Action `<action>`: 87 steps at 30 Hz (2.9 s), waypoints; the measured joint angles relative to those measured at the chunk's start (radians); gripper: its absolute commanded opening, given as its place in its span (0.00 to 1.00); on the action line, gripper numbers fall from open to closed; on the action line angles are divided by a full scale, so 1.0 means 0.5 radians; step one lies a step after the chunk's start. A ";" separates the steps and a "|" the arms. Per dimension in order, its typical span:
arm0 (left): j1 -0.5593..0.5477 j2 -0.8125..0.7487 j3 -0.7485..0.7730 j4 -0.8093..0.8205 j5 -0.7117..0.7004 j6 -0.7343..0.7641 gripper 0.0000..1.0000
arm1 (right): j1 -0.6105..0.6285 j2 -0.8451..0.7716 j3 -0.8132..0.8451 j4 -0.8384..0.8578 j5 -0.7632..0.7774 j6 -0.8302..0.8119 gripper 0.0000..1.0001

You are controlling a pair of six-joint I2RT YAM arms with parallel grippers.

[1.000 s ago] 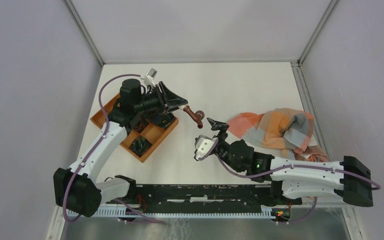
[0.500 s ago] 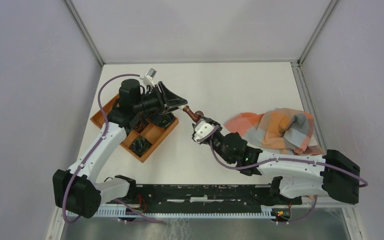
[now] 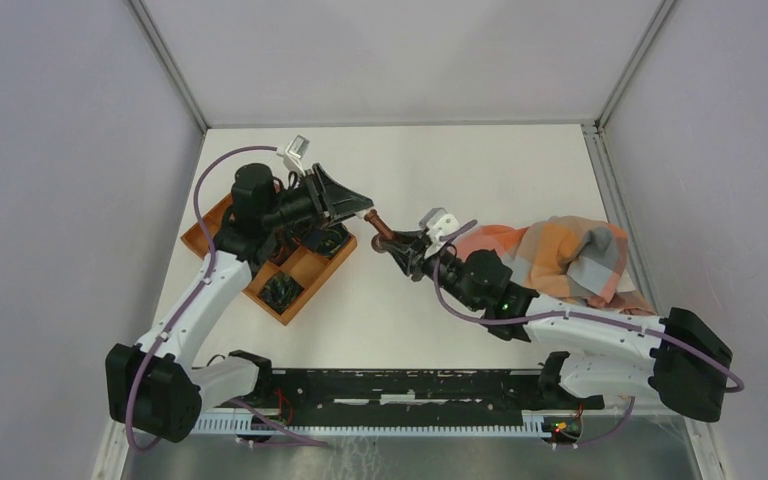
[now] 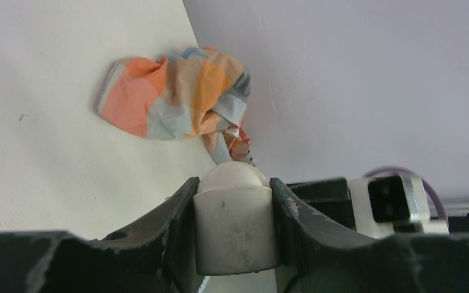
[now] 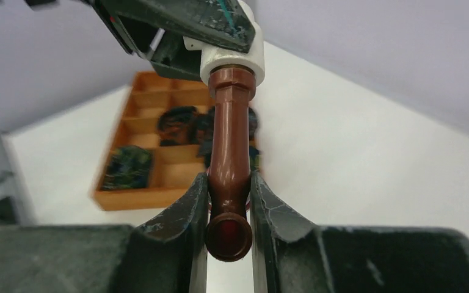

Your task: Install the water faucets

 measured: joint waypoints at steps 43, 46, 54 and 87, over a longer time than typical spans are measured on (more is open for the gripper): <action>-0.021 -0.269 -0.210 0.666 0.048 -0.116 0.02 | -0.618 -0.765 -0.335 -0.142 -0.857 1.486 0.98; -0.021 -0.258 -0.208 0.657 0.023 -0.156 0.02 | -0.575 -0.788 -0.502 0.116 -0.877 1.309 0.98; -0.021 -0.237 -0.208 0.651 -0.002 -0.243 0.02 | -0.316 -0.446 -0.821 0.778 -0.882 0.997 0.98; -0.021 -0.176 0.110 0.212 -0.002 -0.259 0.02 | 0.155 -0.043 -0.233 0.269 -0.273 -0.455 0.98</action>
